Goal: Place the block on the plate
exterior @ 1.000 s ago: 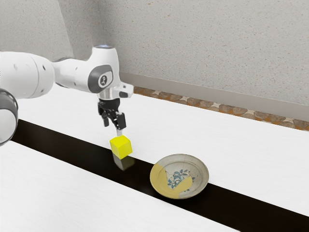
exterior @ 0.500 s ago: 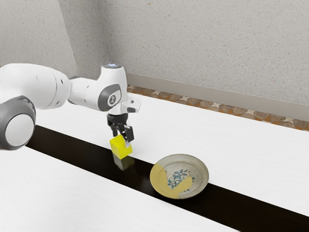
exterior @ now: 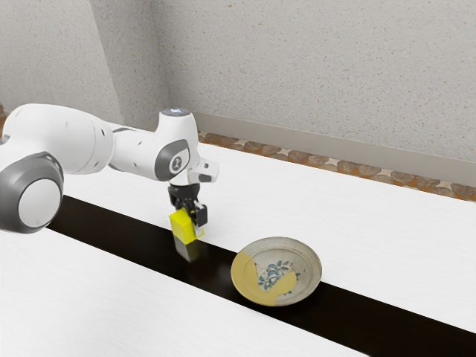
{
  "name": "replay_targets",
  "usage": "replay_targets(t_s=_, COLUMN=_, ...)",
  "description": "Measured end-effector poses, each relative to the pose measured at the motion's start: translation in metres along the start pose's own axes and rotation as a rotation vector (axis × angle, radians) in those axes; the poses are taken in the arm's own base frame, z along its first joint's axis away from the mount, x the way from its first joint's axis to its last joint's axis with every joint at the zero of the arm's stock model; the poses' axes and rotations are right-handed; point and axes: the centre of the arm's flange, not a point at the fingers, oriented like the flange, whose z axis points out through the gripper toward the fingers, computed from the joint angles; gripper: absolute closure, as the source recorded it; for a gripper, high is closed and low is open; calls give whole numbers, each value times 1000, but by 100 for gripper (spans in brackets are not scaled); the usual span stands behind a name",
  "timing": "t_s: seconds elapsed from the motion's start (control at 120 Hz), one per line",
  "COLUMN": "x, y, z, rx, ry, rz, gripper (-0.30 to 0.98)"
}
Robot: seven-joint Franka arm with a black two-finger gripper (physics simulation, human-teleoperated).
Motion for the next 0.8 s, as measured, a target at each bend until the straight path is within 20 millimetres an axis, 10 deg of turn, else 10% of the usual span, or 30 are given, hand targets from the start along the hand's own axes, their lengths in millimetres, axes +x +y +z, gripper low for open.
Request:
replay_targets(t_s=0.258, x=1, y=10, z=-45, rx=14, ry=37, rz=14, gripper=27)
replay_targets(t_s=0.458, x=-5, y=65, z=-104, rx=12, ry=52, rz=87, gripper=28)
replay_targets(t_s=0.8, x=-13, y=158, z=-133, rx=-2, ry=33, rz=222, gripper=29)
